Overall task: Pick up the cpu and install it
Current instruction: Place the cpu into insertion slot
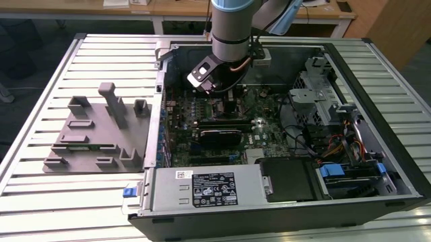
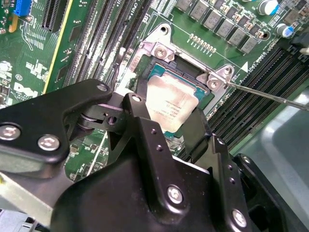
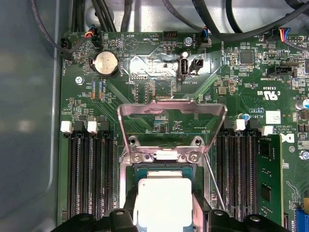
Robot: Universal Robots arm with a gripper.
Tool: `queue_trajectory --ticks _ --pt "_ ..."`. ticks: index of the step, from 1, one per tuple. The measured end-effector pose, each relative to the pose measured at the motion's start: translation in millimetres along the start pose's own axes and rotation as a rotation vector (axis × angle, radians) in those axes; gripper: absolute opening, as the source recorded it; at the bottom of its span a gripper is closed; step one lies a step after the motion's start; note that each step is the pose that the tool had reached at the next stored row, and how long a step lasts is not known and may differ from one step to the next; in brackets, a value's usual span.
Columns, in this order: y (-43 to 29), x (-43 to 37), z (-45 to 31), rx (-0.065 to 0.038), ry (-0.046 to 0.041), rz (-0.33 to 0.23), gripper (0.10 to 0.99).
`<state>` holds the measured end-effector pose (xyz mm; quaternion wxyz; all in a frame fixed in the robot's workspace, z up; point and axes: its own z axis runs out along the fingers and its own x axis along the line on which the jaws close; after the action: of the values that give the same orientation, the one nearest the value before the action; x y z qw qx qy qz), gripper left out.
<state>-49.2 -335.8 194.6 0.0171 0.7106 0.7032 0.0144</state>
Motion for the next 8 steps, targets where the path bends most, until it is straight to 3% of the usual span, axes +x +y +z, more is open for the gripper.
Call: queue_trajectory --ticks 8 --pt "-0.1 -0.1 2.1 0.001 -0.0005 0.000 0.533"
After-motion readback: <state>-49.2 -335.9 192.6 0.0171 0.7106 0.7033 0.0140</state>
